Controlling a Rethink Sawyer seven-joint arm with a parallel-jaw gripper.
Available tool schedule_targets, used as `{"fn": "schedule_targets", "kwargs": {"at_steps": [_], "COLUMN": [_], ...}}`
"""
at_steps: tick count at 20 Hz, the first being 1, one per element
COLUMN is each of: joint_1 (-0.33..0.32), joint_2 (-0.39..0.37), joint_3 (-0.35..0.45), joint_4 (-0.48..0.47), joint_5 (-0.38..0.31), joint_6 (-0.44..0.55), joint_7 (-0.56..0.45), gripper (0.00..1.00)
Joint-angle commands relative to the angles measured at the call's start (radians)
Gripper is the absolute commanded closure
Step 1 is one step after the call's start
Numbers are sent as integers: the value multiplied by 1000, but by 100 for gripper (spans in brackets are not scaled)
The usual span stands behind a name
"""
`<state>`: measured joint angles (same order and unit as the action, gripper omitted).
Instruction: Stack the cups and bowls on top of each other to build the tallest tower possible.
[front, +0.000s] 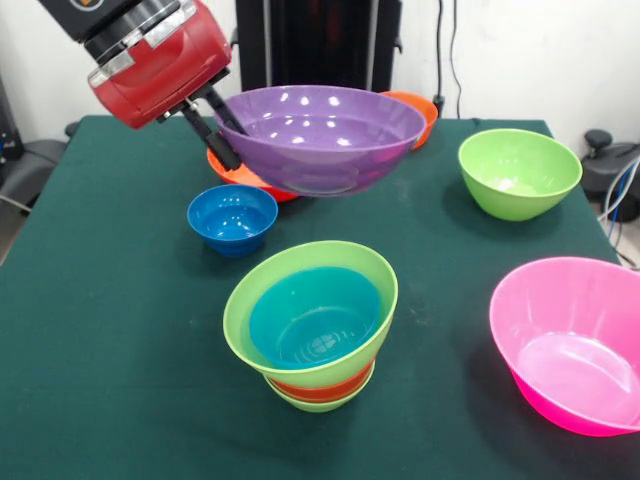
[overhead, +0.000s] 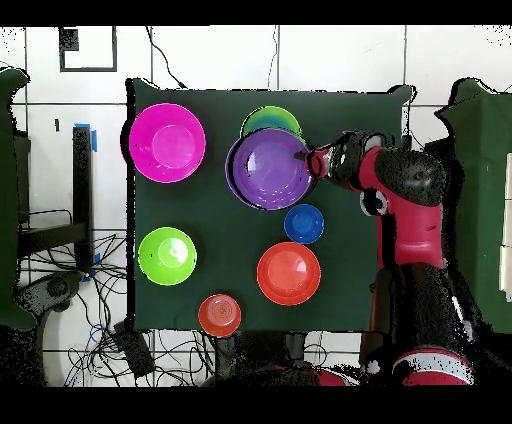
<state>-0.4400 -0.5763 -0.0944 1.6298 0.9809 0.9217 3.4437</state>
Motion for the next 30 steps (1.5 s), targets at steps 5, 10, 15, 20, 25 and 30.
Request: {"fn": "schedule_targets", "kwargs": {"at_steps": [5, 10, 15, 20, 25, 30], "joint_1": [-25, -38, -28, -20, -22, -30], "joint_2": [72, 97, 105, 119, 135, 140], "joint_3": [126, 125, 121, 113, 110, 115], "joint_4": [-57, -84, -106, -126, -162, -161], "joint_5": [-39, -48, -53, -55, -56, -40], "joint_6": [-54, -69, -76, -94, -87, -119], "joint_7": [-106, -105, -80, -75, -58, -81], "gripper": [100, 100, 100, 100, 100, 100]}}
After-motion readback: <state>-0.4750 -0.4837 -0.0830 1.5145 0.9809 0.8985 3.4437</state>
